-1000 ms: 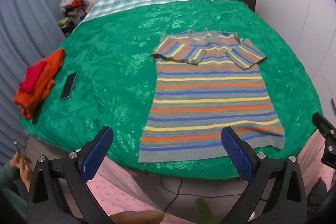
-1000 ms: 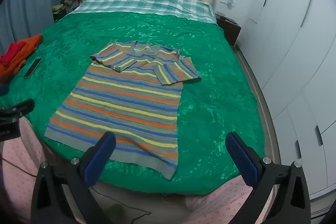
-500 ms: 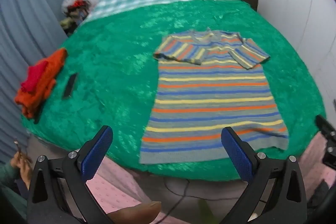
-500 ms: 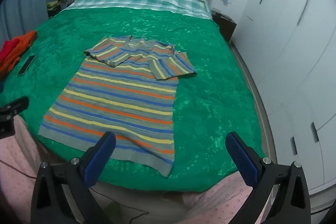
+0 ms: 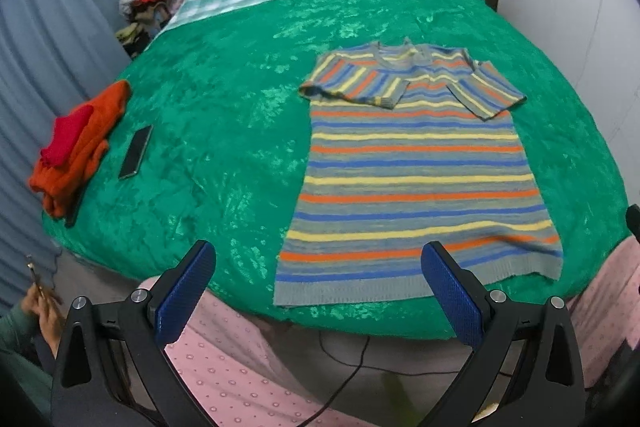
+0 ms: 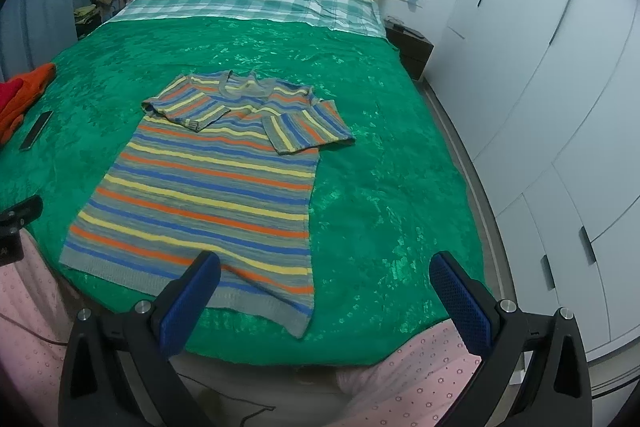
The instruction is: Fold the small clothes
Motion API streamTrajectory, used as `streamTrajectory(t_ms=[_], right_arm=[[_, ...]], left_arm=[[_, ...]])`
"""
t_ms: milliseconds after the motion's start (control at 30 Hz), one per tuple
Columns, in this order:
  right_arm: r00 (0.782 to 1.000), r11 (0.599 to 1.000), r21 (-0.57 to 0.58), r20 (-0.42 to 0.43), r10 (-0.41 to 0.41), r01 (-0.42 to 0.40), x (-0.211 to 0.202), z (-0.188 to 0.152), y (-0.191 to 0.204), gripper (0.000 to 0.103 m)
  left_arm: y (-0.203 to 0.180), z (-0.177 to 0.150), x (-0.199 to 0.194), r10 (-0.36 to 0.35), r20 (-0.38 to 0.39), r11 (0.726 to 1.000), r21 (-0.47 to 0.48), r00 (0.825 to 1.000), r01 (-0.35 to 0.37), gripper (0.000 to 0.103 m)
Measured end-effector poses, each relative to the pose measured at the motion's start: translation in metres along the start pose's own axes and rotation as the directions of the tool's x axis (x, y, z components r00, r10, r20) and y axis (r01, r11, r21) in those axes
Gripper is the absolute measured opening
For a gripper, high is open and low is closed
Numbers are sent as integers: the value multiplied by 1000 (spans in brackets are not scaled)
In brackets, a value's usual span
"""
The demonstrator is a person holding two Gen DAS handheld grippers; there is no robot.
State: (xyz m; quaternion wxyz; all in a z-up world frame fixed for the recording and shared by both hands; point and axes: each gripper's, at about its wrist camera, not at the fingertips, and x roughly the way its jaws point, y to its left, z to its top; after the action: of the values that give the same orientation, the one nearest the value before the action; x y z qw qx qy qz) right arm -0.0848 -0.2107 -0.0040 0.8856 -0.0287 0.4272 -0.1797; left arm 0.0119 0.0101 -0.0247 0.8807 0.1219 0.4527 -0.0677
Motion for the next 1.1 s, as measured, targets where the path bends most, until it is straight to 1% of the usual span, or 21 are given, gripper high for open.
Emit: streamTrajectory(t_ms=[67,167,267,500,1100], right_arm=[[1000,1000,0,0,-1,1,0,0,0,103],[1000,1000,1,-1,-2,2,1,-1,0,103],[1000,1000,0,-3,-2,2,2,-1,0,103],[1000,1000,-1,-5,-2,2,3,-1,0,103],[1000,1000,1,-10,1,-1,4,1,1,103]], left_arm=[[0,0,0,-20,-3,1000,-3,1000,20,103],[-1,1,-1,-21,8,1000,11,1000,21,103],[-2,1,-2,-69,9,998,12,998,69,103],[-3,2,-4,-112,6,994,6,994,112,103],[1,3,1,-107,-10,994,-5,994,107,103]])
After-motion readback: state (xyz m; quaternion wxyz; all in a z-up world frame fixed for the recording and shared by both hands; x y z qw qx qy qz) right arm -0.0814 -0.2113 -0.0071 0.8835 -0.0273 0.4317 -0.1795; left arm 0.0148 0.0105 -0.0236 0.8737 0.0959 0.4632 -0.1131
